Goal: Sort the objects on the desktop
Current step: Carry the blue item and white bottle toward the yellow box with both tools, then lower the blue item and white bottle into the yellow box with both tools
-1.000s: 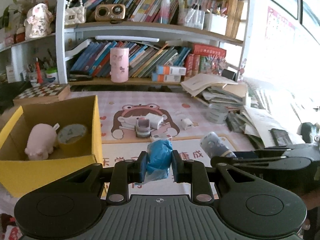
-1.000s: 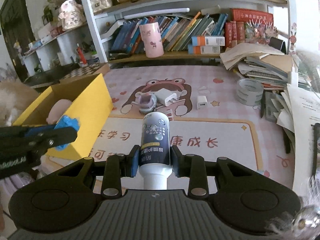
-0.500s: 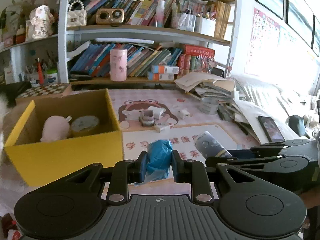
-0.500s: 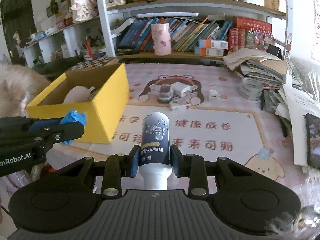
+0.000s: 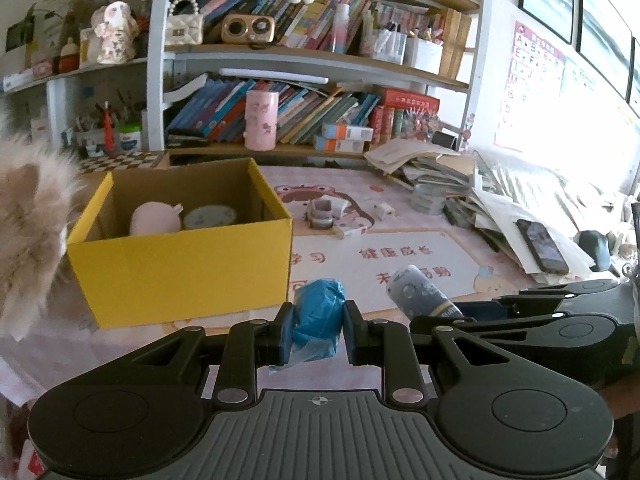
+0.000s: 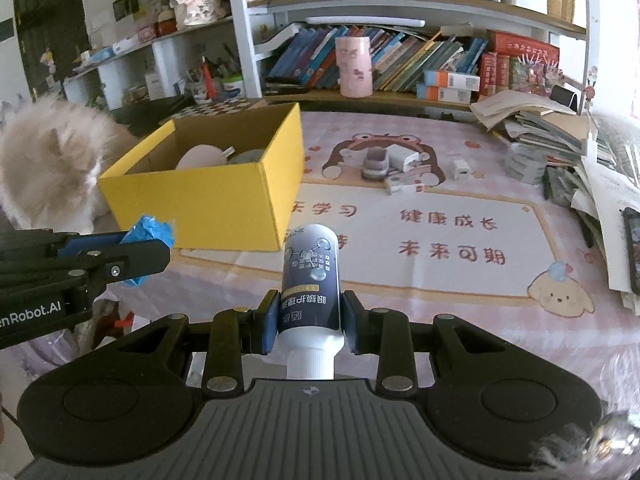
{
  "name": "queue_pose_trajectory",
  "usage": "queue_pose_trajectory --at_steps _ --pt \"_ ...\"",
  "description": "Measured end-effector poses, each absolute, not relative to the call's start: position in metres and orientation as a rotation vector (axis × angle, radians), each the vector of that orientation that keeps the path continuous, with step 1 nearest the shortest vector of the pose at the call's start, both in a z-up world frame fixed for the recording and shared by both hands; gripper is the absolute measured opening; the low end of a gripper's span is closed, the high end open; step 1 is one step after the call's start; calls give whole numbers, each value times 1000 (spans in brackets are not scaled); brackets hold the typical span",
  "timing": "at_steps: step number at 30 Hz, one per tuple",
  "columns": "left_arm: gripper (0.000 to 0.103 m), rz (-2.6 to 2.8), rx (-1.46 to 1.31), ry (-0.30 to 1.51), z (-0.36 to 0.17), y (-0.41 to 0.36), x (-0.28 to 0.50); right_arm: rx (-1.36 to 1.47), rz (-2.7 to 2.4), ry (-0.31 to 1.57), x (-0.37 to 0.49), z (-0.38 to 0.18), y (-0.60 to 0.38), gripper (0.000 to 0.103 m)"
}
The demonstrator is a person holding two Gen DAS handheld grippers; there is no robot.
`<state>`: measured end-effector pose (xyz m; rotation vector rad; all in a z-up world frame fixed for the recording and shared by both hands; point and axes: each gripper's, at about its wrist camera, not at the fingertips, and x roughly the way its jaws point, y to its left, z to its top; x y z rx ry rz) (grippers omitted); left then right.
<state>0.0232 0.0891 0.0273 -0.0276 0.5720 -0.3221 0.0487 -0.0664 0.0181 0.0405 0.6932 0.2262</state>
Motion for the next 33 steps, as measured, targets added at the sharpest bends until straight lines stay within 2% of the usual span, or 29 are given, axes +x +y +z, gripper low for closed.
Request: queue_pose_trajectory --at_steps 15,33 --pt "24 -252 -44 547 30 122 -1 -6 307 674 39 22 -26 30" --pt "24 -170 -93 525 34 144 13 -73 417 671 63 29 2 30"
